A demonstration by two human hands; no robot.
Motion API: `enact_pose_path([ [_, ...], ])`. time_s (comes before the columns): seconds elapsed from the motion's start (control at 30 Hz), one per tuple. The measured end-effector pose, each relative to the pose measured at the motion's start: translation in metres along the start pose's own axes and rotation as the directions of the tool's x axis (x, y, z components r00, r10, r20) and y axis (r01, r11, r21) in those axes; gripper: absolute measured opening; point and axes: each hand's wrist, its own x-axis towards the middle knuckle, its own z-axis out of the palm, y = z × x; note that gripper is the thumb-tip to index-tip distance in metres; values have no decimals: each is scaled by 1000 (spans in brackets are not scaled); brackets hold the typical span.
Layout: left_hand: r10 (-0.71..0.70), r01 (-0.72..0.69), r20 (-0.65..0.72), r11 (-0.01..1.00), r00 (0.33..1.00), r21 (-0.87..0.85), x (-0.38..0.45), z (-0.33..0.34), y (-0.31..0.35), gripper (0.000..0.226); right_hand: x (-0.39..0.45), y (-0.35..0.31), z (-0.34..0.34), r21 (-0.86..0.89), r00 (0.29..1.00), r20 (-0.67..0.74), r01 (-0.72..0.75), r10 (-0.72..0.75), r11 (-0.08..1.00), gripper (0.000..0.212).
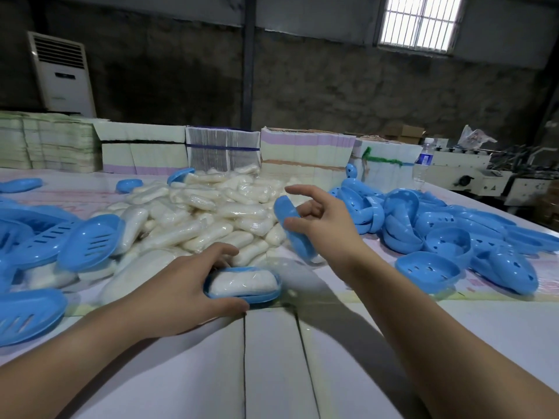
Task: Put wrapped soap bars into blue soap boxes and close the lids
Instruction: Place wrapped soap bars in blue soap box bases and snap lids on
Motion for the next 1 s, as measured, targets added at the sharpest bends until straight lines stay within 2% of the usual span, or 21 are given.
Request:
enact_pose_path([
  [0.13, -35, 35, 3, 999, 999, -31, 2, 2, -1, 100, -5, -2, 16, 271, 986, 162, -92, 49, 958, 54],
  [0.23, -49, 49, -4, 998, 999, -25, 2, 3, -2, 106, -8, -1, 25, 367, 983, 180, -110, 46, 924, 55],
  [0.33, -39, 38, -4, 998, 999, -52, 2, 3, 0, 105, -8, -4, 30, 586, 987, 160, -112, 21, 803, 54],
  [0.4, -45, 42, -21, 989, 999, -140, 1, 3, 3, 93, -8, -4, 33, 718, 980, 200, -154, 11, 678, 57],
  [0.47, -79, 63, -52, 965, 996, -253, 2, 4, 5, 76, -10, -3, 36, 756, 963, 270, -215, 5, 618, 62],
  [0.57, -126, 94, -73, 936, 989, -339, 2, 5, 7, 67, -11, -3, 34, 643, 927, 375, -262, 1, 720, 63],
  [0.67, -143, 117, -60, 942, 988, -315, 3, 1, 7, 69, -9, -8, 23, 353, 899, 438, -202, 29, 914, 55],
  [0.73, -147, 123, -57, 946, 988, -299, 3, -3, 6, 67, -7, -12, 13, 155, 903, 427, -125, 48, 980, 50],
  [0.87, -159, 149, -26, 960, 987, -237, 3, -6, 3, 61, -6, -12, 4, -48, 926, 361, -100, 110, 994, 38],
  [1.0, -143, 147, 42, 983, 989, -111, 3, -11, 2, 57, -9, -5, 7, -285, 885, 437, -30, 158, 958, 36],
])
